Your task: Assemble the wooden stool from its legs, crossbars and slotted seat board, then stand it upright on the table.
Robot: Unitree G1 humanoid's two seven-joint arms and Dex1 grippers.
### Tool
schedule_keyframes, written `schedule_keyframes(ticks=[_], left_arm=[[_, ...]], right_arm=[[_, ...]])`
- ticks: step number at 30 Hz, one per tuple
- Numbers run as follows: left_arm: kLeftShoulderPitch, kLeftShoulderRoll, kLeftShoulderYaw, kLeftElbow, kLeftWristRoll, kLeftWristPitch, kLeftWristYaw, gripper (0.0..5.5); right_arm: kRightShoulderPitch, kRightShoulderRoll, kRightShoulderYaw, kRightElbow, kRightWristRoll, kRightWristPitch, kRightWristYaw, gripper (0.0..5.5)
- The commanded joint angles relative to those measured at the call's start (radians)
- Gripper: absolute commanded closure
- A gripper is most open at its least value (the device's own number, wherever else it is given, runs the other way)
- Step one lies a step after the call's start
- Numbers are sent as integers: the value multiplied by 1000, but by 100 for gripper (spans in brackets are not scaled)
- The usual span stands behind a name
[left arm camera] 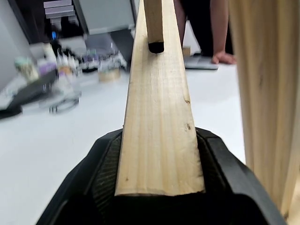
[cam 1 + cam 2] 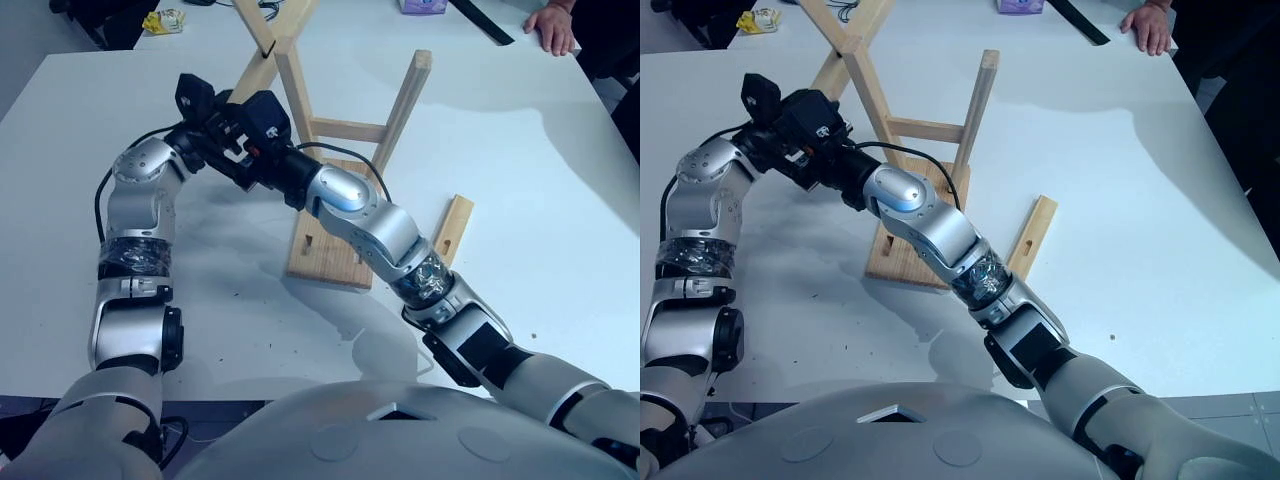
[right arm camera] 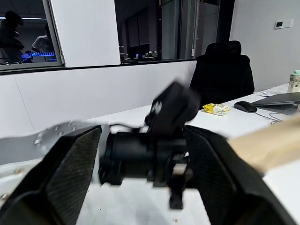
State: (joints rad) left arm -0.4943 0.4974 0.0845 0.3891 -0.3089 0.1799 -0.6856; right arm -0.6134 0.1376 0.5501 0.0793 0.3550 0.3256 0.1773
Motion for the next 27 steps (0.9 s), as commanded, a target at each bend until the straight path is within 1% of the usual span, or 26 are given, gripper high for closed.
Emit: schedule_keyframes(ticks=[1, 5, 11, 15, 17, 21, 27], left_arm=[[-1, 9, 7, -55, 22, 49, 39, 346], [72, 37, 24, -103, 22, 77, 31, 346], [288, 127, 65, -234, 12, 132, -13, 346], [456, 174, 131, -359, -21, 177, -34, 346], [522, 177, 152, -419, -36, 205, -37, 346], [670, 159, 159, -599, -69, 270, -38, 346], [766, 125, 142, -690, -66, 299, -7, 346]], right_arm=[[-142, 274, -12, -32, 29, 30, -14, 228], [-138, 270, -10, -37, 31, 34, -15, 228], [-130, 263, -11, -52, 30, 36, -25, 228], [-114, 251, -5, -64, 29, 37, -28, 228], [-107, 242, -6, -71, 30, 40, -28, 228], [-100, 221, -17, -97, 36, 55, -30, 228], [-103, 217, -35, -113, 47, 75, -53, 228]])
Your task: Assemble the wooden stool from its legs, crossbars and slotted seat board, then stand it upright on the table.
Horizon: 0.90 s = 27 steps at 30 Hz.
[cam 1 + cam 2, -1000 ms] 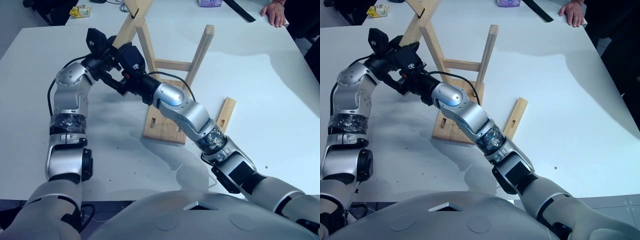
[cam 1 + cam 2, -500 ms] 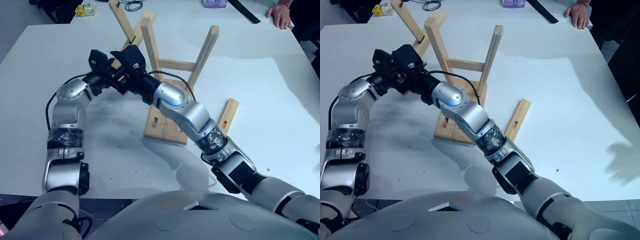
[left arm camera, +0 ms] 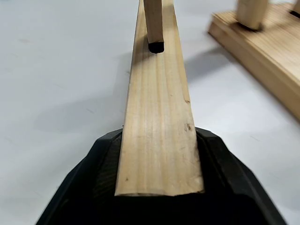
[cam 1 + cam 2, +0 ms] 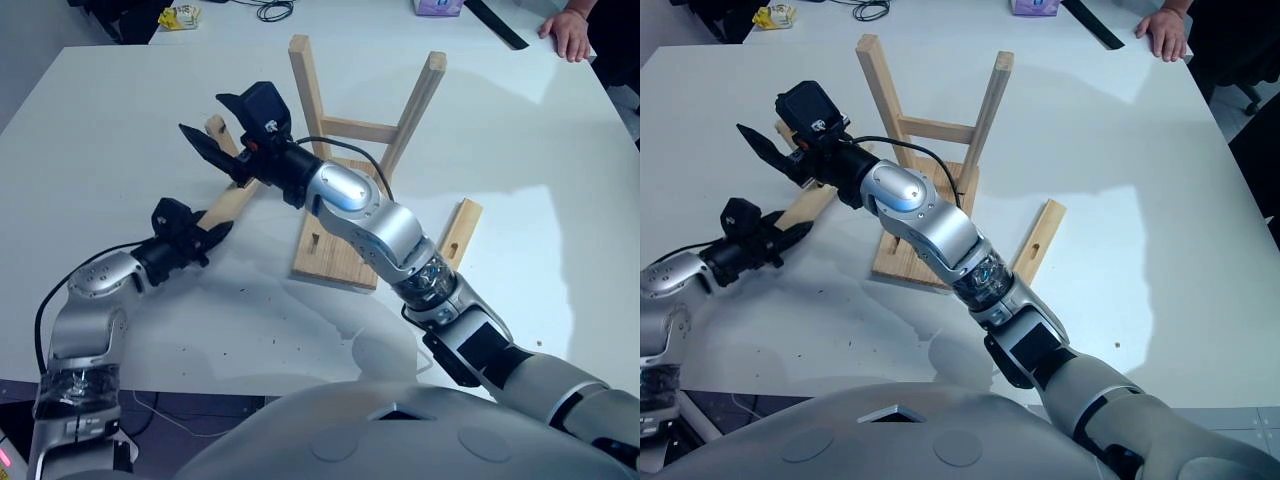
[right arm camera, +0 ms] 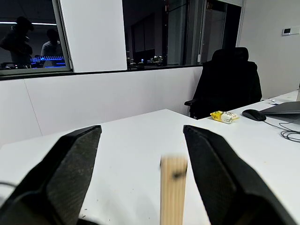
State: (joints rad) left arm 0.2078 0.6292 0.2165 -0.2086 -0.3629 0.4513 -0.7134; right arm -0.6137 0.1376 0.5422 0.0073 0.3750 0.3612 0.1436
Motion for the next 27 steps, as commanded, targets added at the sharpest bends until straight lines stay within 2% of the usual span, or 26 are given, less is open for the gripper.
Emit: schedule_keyframes(ticks=[1, 11, 18, 27], left_arm=[[77, -12, 12, -99, -9, 29, 27, 346], [213, -7, -4, -143, 56, -38, 34, 346], [262, -47, -71, -66, 136, -172, 59, 346], [271, -79, -87, 20, 144, -256, 72, 346]], right_arm=[[-102, 215, -26, -47, 31, 44, -18, 228], [-128, 161, -117, -64, 59, 166, -74, 228], [-113, 128, -88, -46, 65, 304, -28, 228], [-86, 109, -33, -16, 21, 344, 30, 228]])
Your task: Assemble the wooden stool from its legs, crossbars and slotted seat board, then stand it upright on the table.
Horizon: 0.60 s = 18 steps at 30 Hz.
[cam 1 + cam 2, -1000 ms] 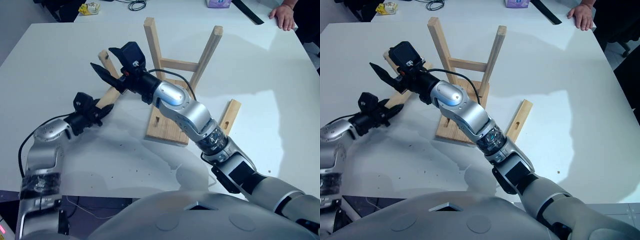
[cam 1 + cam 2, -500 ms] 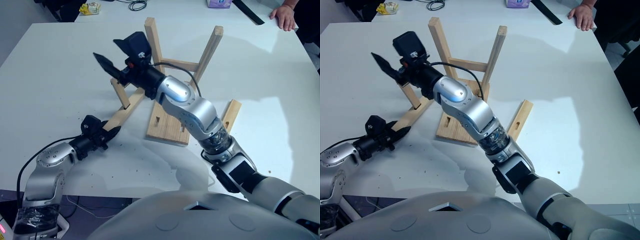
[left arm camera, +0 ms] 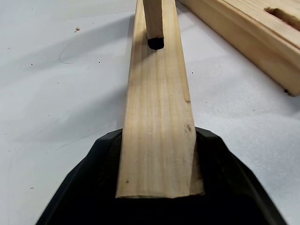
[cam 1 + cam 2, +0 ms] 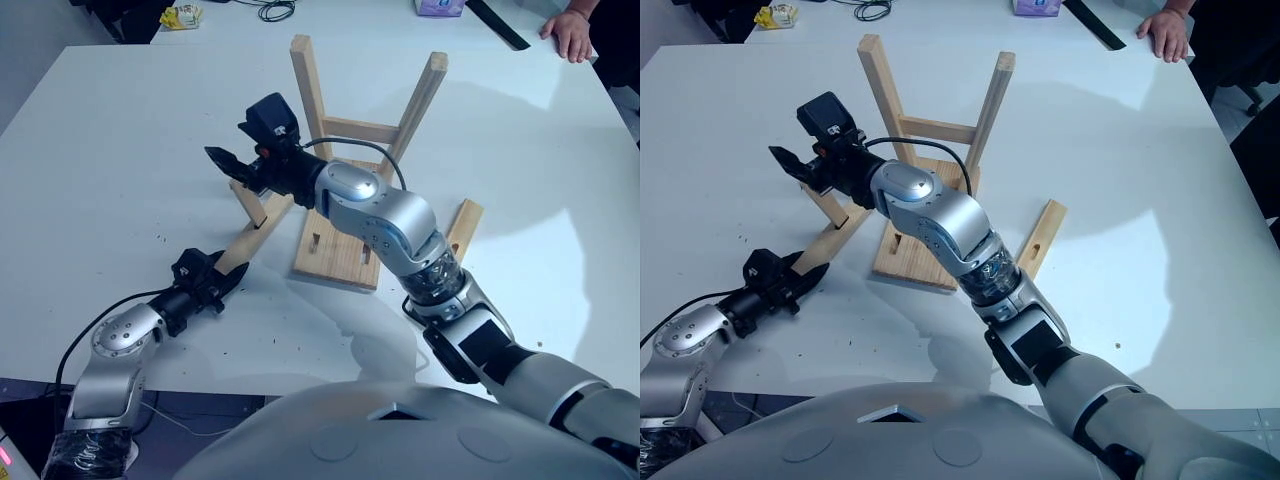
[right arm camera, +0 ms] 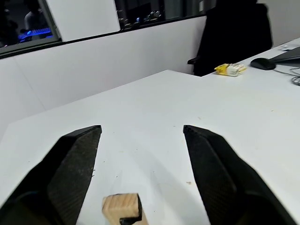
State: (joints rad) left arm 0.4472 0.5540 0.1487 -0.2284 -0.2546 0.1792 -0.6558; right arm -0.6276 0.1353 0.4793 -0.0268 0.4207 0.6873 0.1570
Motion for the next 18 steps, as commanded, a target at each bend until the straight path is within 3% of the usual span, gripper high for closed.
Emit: schedule_keyframes(ticks=[1, 12, 18], left_arm=[[35, -2, -18, 41, 37, 12, 13, 346], [37, 56, -10, 28, 31, 30, -30, 346], [17, 82, -10, 19, 23, 48, -46, 346]], right_arm=[[-67, 113, 28, 13, -25, 19, 18, 228], [-147, 160, -120, 9, -31, -211, 20, 228], [-43, 92, 36, 116, -123, -126, 41, 228]])
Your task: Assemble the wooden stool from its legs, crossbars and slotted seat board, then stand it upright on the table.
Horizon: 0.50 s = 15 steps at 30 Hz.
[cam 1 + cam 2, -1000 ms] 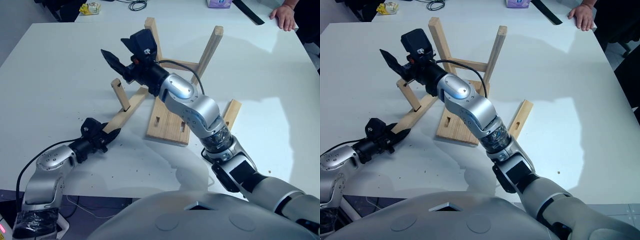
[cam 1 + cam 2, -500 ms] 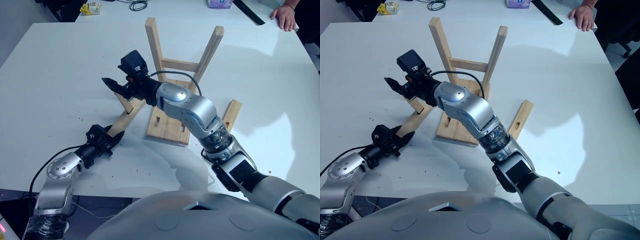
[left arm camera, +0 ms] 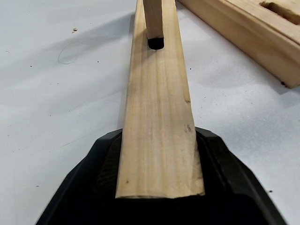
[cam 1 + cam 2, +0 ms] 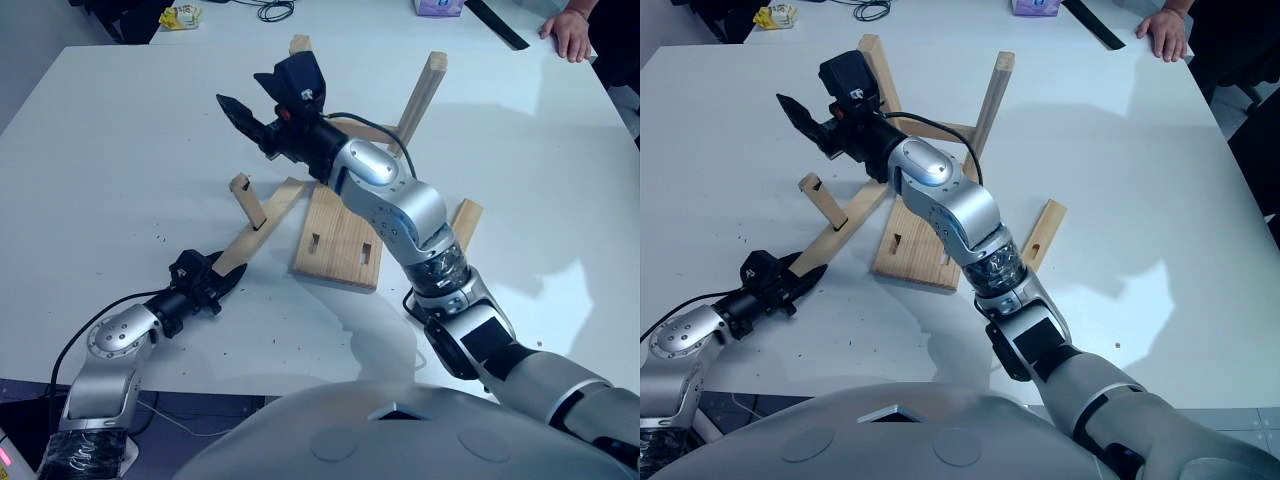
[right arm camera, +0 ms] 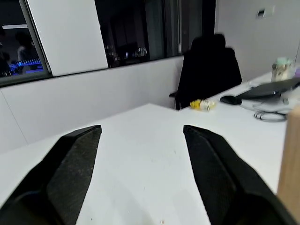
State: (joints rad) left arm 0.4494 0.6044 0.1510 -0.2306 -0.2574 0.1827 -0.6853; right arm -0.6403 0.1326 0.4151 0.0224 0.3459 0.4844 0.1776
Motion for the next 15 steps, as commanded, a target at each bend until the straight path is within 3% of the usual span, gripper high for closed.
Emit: schedule_keyframes(ticks=[1, 7, 15], left_arm=[[16, 34, -12, 21, 25, 45, -17, 346], [5, 40, -9, 34, 25, 45, -23, 346], [6, 40, -12, 51, 29, 38, -26, 346]], right_arm=[[-17, 90, 117, 78, -58, 94, 23, 228], [-21, 106, 112, 53, -57, 126, 22, 228], [-224, 225, -115, -157, 85, -43, -34, 228]])
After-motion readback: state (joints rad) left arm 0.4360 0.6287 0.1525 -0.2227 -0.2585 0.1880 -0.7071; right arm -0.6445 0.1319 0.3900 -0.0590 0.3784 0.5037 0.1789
